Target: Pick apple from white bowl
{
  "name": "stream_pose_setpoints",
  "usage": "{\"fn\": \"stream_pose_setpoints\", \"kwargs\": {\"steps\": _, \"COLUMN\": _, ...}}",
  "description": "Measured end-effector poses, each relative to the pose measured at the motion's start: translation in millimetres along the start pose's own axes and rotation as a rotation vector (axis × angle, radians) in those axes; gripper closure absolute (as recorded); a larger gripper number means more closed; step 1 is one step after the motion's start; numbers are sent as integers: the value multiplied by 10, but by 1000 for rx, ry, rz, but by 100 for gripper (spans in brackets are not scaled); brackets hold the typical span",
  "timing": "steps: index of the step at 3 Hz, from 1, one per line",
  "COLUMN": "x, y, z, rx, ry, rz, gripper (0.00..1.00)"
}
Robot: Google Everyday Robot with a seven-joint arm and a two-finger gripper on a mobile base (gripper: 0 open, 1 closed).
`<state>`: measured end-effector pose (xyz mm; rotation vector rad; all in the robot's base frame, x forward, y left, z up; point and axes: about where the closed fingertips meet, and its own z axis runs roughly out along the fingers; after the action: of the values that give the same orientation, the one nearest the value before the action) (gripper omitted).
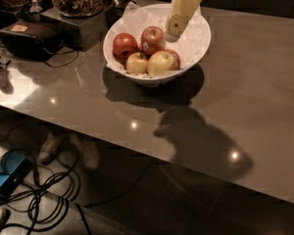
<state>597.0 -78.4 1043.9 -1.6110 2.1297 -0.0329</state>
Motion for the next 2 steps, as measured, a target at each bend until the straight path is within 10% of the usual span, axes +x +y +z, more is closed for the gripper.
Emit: {"fn": "stream_pose_setpoints", "kwargs": {"steps": 2, "x": -182, "y": -240, "z": 275, "rx": 8, "ry": -20, "rz": 63, "gripper": 0}}
